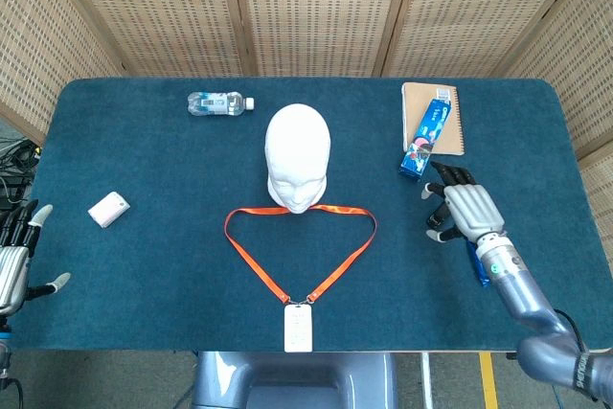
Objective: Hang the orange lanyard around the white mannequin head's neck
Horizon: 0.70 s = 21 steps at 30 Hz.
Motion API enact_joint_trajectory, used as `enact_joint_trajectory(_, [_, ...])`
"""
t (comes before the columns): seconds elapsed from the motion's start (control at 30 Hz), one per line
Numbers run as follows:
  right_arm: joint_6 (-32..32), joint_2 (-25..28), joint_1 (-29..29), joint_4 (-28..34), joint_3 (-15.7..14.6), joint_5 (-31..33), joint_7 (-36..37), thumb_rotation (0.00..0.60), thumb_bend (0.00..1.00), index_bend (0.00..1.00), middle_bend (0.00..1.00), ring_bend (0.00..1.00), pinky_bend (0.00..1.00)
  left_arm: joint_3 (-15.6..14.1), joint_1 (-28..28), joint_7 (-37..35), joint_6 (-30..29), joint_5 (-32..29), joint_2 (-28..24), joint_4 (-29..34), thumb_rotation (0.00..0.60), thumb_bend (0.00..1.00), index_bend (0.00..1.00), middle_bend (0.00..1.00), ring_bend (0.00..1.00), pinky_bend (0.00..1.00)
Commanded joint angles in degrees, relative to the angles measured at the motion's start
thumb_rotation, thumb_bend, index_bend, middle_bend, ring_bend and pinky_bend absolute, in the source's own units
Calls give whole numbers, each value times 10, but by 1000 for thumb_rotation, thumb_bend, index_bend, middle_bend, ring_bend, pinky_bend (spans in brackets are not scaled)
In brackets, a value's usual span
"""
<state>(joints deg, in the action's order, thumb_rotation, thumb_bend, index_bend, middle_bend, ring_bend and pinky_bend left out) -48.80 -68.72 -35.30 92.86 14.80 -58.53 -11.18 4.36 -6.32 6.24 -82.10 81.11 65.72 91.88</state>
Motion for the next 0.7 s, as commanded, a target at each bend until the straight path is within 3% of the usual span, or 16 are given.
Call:
enact_joint_trajectory(0.03, [25, -60, -53, -55, 6, 58, -55, 600, 394, 401, 0, 0, 0, 2, -3, 3, 6, -7, 3, -4, 600, 0, 0, 0, 0, 0])
enact_joint_trajectory(0.27, [28, -123, -97, -96, -8, 128, -108, 600, 451, 421, 0, 0, 0, 4, -6, 1, 14, -18, 6, -12, 600, 0, 0, 0, 0, 0])
enact_joint_trajectory(0.47, [13, -164, -117, -120, -31, 150, -149, 600, 452, 428, 0, 0, 0, 4, -7, 0, 16, -21, 6, -15, 600, 0, 0, 0, 0, 0])
enact_joint_trajectory(0.7, [-5, -206, -130, -163, -32, 168, -167, 600, 464, 438, 0, 0, 0, 4, -8, -4, 18, -25, 6, -17, 600, 0, 0, 0, 0, 0])
